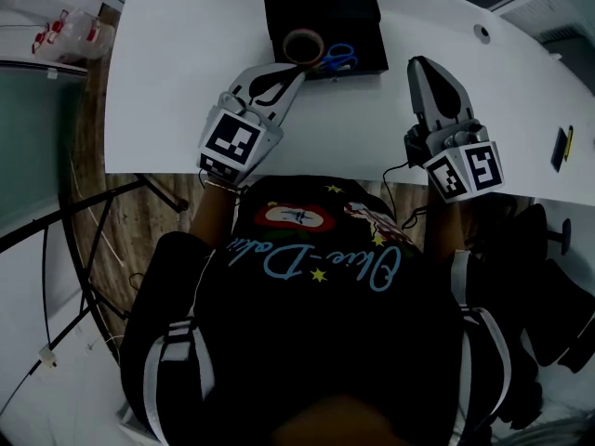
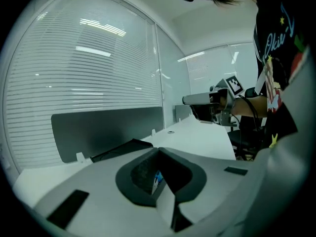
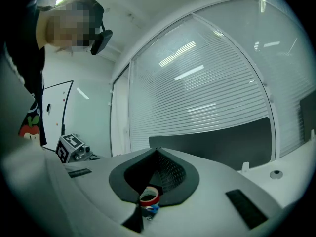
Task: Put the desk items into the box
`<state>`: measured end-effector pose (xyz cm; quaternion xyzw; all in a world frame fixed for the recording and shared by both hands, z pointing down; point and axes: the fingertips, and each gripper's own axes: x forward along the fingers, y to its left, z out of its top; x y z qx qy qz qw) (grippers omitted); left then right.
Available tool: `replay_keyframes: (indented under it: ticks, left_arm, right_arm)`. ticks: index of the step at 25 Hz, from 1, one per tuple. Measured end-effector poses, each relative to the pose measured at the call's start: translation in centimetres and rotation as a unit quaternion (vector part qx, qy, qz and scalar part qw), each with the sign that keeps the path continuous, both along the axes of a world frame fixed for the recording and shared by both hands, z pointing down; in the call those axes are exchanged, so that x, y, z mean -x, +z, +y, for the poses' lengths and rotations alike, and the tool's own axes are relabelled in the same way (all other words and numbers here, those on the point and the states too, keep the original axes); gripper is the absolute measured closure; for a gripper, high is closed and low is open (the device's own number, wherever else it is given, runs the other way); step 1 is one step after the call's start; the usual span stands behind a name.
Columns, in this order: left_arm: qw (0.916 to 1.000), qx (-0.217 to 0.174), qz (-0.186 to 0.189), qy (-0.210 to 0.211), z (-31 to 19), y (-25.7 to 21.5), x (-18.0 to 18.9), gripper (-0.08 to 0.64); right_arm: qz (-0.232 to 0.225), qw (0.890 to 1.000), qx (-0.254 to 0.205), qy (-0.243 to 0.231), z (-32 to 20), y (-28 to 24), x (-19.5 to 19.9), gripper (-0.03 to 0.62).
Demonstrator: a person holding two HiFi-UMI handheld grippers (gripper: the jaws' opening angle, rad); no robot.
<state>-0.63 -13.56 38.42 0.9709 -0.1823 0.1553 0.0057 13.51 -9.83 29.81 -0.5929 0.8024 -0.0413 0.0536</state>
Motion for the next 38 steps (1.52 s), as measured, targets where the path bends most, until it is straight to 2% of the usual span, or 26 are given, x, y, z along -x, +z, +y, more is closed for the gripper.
replay_keyframes:
  ticks: [3,8,11,14,18,21,26,38]
  left_arm:
    - [0.9999,0.008,0.013,0.001,0.9,-0.6,0.2,0.537]
    - [0.9999,0.013,0.003,-0.003,1.8,-0.2,-0.1,0.537]
    - [0.9997,0.016,0.017,0.001,2.2,-0.7,-0.6,0.537]
    - [0.9992,0.024,0.028,0.018,3.3,-1.2,-1.3,0.537]
    - [0.9983,0.038,0.022,0.038,4.0,-0.9,-2.2,0.537]
    - [0.9986,0.037,0.014,0.036,3.6,-0.5,-1.9,0.537]
    - [0.9980,0.033,0.005,0.054,3.4,-0.3,-1.6,0.537]
    - [0.9984,0.020,0.015,0.050,2.9,-1.0,-2.0,0.537]
  right_arm:
    - [0.011,1.000,0.001,-0.023,-0.7,-0.5,0.9,0.589]
    - [0.028,0.998,0.015,-0.056,-0.9,0.0,1.6,0.589]
    - [0.031,0.997,0.025,-0.067,-0.9,0.3,2.0,0.589]
    - [0.021,0.997,0.042,-0.067,-0.4,0.8,2.0,0.589]
    - [0.007,0.996,0.062,-0.066,0.1,1.3,1.4,0.589]
    - [0.024,0.995,0.063,-0.080,-0.5,1.2,1.5,0.589]
    - [0.022,0.995,0.068,-0.071,-0.5,0.8,1.5,0.590]
    - [0.020,0.996,0.055,-0.071,-0.6,0.1,1.7,0.591]
